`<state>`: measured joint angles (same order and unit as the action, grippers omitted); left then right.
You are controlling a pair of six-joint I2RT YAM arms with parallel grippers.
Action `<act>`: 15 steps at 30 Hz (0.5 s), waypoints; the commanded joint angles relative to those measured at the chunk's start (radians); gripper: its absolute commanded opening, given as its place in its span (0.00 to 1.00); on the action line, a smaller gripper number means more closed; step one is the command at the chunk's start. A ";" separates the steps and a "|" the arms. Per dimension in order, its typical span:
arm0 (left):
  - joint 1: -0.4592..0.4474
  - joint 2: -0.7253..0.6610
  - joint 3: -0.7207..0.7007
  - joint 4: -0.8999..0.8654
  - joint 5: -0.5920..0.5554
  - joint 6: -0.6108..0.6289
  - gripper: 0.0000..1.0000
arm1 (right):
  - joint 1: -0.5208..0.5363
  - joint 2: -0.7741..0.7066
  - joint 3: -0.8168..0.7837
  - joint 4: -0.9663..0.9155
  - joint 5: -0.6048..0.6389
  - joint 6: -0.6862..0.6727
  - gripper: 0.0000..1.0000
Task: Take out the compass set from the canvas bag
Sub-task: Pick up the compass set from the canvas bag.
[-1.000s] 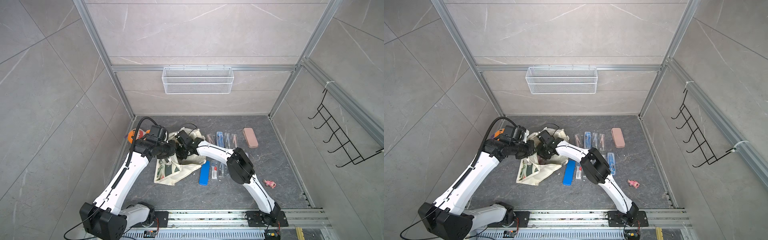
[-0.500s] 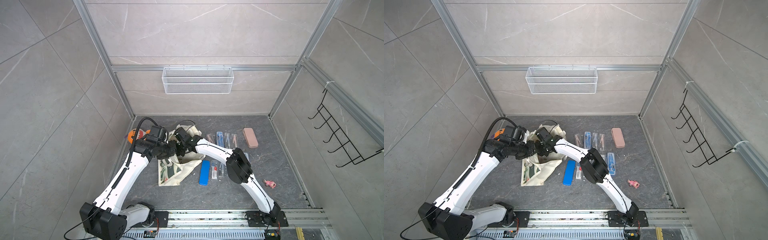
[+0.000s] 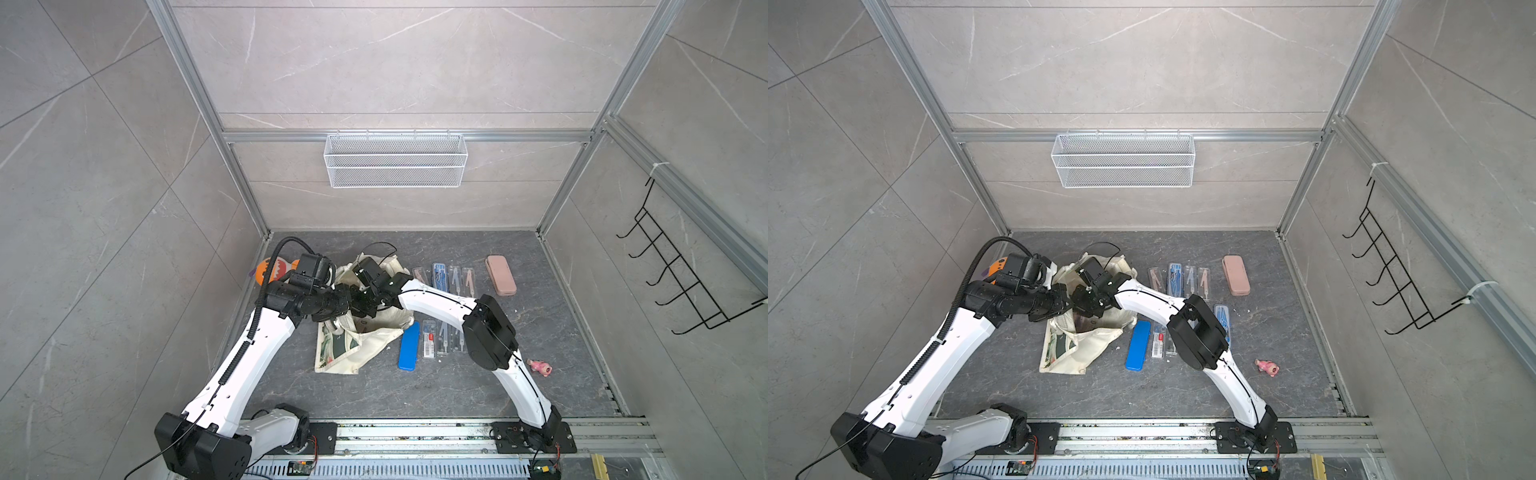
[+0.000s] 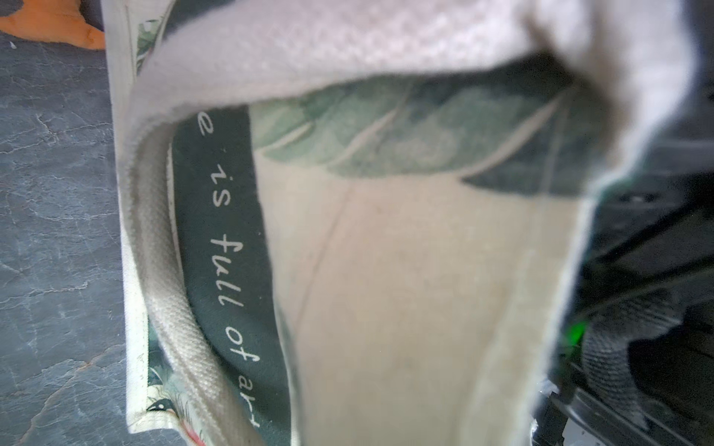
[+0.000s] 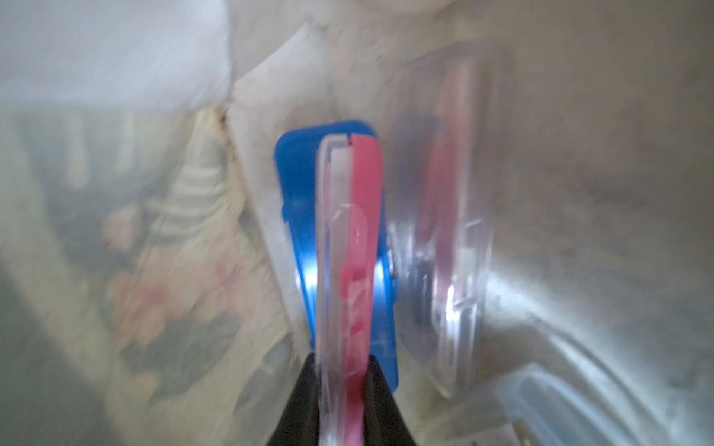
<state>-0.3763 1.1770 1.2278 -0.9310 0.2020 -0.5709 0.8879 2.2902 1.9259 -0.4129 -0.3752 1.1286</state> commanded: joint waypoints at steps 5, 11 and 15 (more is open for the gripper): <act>-0.004 -0.054 -0.002 0.000 0.012 0.034 0.00 | -0.001 -0.154 -0.130 0.087 -0.026 -0.034 0.05; -0.004 -0.082 -0.039 0.004 0.005 0.053 0.00 | -0.010 -0.284 -0.248 0.131 -0.001 -0.046 0.04; -0.004 -0.104 -0.071 0.016 0.002 0.063 0.00 | -0.012 -0.383 -0.321 0.149 0.021 -0.055 0.04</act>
<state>-0.3771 1.1099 1.1671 -0.9360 0.1936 -0.5438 0.8829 1.9984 1.6348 -0.3153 -0.3794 1.1019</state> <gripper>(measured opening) 0.056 0.187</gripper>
